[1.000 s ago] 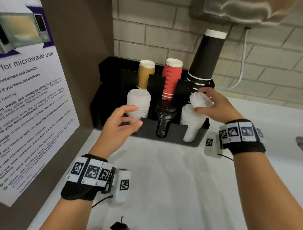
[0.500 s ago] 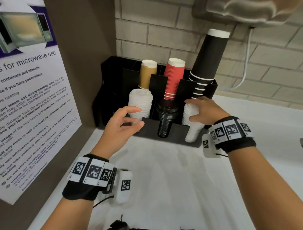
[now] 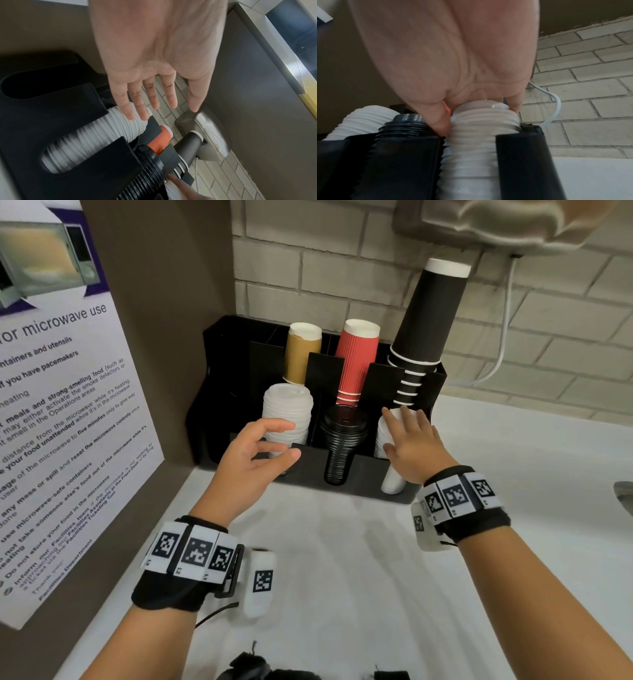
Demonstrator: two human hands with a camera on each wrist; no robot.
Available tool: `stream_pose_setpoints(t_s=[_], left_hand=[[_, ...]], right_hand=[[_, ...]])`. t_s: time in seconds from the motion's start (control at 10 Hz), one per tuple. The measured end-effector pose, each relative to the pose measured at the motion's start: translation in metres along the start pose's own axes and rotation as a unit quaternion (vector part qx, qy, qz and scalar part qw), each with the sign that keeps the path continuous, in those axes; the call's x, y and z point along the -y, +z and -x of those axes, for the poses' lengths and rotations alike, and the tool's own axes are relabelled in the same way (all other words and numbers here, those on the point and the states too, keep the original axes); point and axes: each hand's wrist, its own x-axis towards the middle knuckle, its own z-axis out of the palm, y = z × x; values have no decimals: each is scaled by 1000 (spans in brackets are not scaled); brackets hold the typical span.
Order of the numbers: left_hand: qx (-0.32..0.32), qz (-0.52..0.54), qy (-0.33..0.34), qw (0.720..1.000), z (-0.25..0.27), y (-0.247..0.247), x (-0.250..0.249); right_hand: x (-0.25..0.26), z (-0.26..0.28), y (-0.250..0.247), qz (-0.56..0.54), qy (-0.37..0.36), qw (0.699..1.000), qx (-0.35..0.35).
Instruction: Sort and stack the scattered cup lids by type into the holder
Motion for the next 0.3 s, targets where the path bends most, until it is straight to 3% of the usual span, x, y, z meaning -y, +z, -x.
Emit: stream_pose_setpoints(t_s=[0.2,0.3], left_hand=[[-3,1,3,1000,3,1,-6],[-19,11,14,1000,5,0,-9]], right_hand=[[5,-1,3,1,17,1000,13],[5,-3,-5,-55,16,998,25]])
